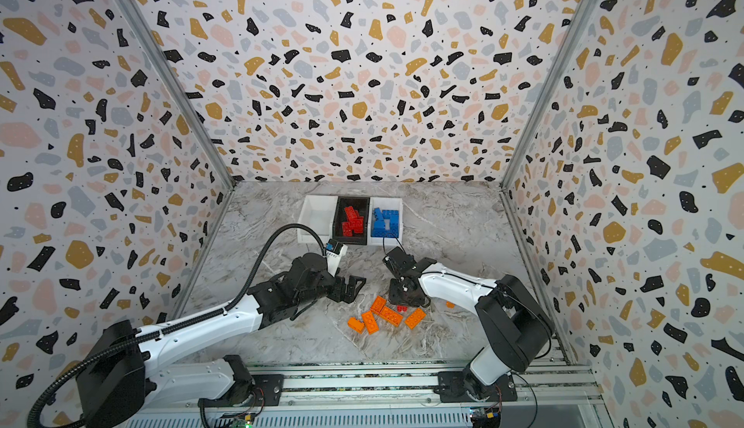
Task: Sort the legos into containers by color
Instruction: 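Carry the red brick with the right gripper and drop it into the black bin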
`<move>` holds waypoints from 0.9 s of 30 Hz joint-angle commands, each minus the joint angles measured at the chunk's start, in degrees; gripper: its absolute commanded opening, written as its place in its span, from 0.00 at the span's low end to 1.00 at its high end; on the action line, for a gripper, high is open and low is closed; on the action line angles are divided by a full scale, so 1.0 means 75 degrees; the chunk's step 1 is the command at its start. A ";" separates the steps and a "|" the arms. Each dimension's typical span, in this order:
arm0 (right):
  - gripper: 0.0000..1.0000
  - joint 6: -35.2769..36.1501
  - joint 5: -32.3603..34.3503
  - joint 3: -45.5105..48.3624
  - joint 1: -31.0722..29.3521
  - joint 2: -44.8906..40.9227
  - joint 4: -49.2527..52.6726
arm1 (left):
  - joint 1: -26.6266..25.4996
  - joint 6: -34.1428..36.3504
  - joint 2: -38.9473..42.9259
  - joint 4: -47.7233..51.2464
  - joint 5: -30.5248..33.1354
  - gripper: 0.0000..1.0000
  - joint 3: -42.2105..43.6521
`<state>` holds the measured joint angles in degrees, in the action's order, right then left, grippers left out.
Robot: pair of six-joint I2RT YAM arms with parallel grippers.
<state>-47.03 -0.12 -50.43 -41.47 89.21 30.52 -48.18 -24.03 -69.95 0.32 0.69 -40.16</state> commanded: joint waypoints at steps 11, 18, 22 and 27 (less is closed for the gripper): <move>0.30 0.1509 0.0174 -0.2867 0.0165 0.0203 0.0436 | -0.0015 0.0086 0.0279 -0.0245 0.0880 1.00 -0.0108; 0.31 0.1984 -0.0876 -0.4686 0.0373 0.1210 -0.0705 | 0.0326 0.0327 0.0471 0.0248 0.1062 1.00 -0.0218; 0.31 0.2464 -0.1112 -0.5893 0.0418 0.2381 -0.0920 | 0.0771 0.0532 0.0835 0.0382 0.1009 1.00 -0.0049; 0.32 0.2970 -0.1073 -0.7520 0.0504 0.3837 -0.0953 | 0.1559 0.0723 0.1029 0.0584 0.0809 1.00 0.0012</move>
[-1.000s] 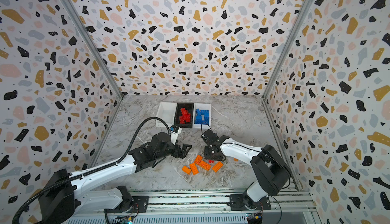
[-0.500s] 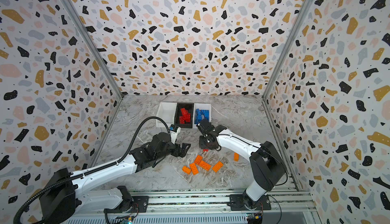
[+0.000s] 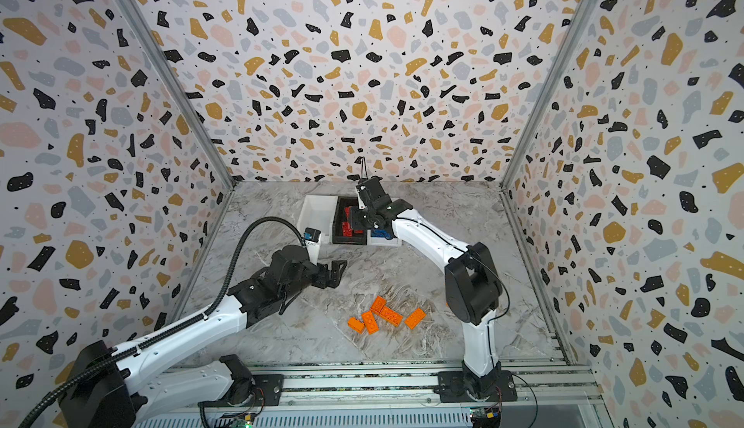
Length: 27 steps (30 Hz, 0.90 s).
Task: Sort the legos into containers by color
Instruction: 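Carry the red brick with the right gripper and drop it into the black bin, then lower the left gripper onto an orange brick while the right gripper withdraws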
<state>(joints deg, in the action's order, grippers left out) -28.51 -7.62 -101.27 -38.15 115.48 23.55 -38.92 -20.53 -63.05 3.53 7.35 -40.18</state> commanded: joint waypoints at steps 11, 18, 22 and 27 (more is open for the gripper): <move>0.49 0.0790 -0.0591 -0.4692 0.0661 0.3055 0.1136 | 0.1189 0.0234 -0.0191 0.0148 -0.0289 1.00 -0.0115; 0.77 0.1189 -0.1288 -0.4381 0.0872 0.2425 0.0985 | 0.1216 0.0062 -0.0671 -0.0100 -0.0599 1.00 -0.0391; 0.82 0.1428 -0.1091 -0.3578 0.0912 0.1481 0.1418 | 0.0998 0.0058 -0.0956 -0.0150 -0.0731 0.99 -0.0602; 0.93 0.1394 -0.0140 -0.1077 0.1060 -0.0553 0.1888 | 0.0051 0.0076 -0.1384 0.0248 -0.0280 0.98 -0.0876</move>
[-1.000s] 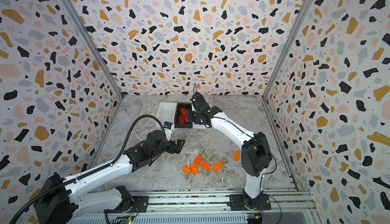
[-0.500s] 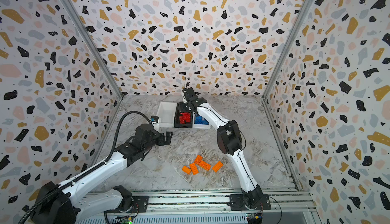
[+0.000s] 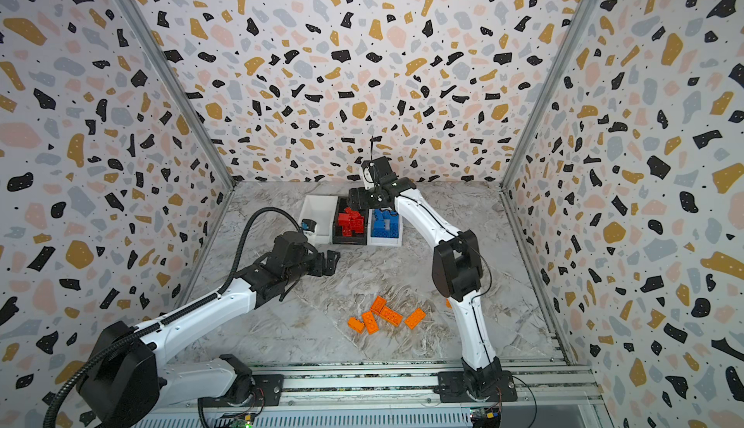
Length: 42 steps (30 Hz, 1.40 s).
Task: Sort the legos into containers by color
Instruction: 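Lower the left gripper onto an orange brick while the right gripper withdraws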
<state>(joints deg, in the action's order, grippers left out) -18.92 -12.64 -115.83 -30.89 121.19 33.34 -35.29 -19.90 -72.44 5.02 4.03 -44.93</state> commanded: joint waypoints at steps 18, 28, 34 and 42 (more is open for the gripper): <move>0.99 -0.1063 0.0987 0.7352 0.0942 -0.8564 0.2101 | -0.3673 -0.0944 -0.2982 0.0922 0.1300 0.97 -0.1927; 0.99 -0.1058 0.0969 0.7505 0.1037 -0.9852 0.2878 | -0.3715 -0.1141 -0.4449 0.1796 0.1639 0.92 -0.3039; 0.99 -0.1043 0.0763 0.7773 0.1037 -1.0065 0.2734 | -0.3709 -0.1339 -0.4806 0.2340 0.1896 0.88 -0.3248; 0.99 -0.1004 0.0701 0.7975 0.1037 -1.0040 0.2442 | -0.3722 -0.1705 -0.4378 0.2550 0.1834 0.80 -0.2748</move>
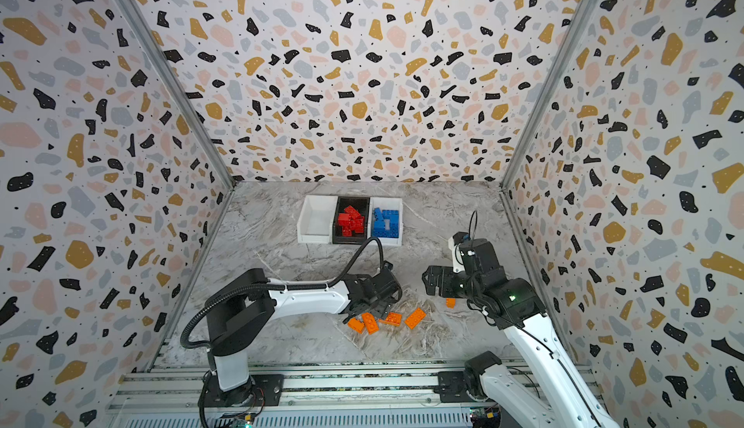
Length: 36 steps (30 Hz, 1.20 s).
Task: Sort the legos into containers by color
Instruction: 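Lower the left gripper onto an orange brick while the right gripper withdraws, then carry the orange brick with the left gripper and drop it into the empty white bin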
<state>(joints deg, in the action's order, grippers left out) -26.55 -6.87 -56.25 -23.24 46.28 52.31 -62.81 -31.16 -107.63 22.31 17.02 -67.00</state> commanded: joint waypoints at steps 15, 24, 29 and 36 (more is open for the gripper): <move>0.99 0.0085 -0.0074 0.0041 0.0041 -0.0077 -0.0003 | -0.0041 -0.0142 -0.0026 -0.0008 -0.0030 0.46 0.0227; 0.99 -0.0127 -0.0276 -0.0098 0.0041 0.0399 -0.0591 | 0.0725 0.0210 0.0666 0.0210 0.0021 0.27 0.0518; 0.99 -0.0092 -0.0547 -0.0426 0.0041 0.1118 -0.1159 | 0.1677 0.0818 0.1400 0.0694 0.0380 0.26 0.0071; 1.00 -0.0150 -0.0877 -0.1256 0.0018 0.2341 -0.1788 | 0.3752 0.1658 0.1215 0.0742 0.0155 0.24 -0.1176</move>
<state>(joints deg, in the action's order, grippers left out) -27.09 -12.03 -62.15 -23.14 62.50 42.04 -38.74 -23.00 -97.25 27.03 17.65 -72.05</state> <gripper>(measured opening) 0.999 0.346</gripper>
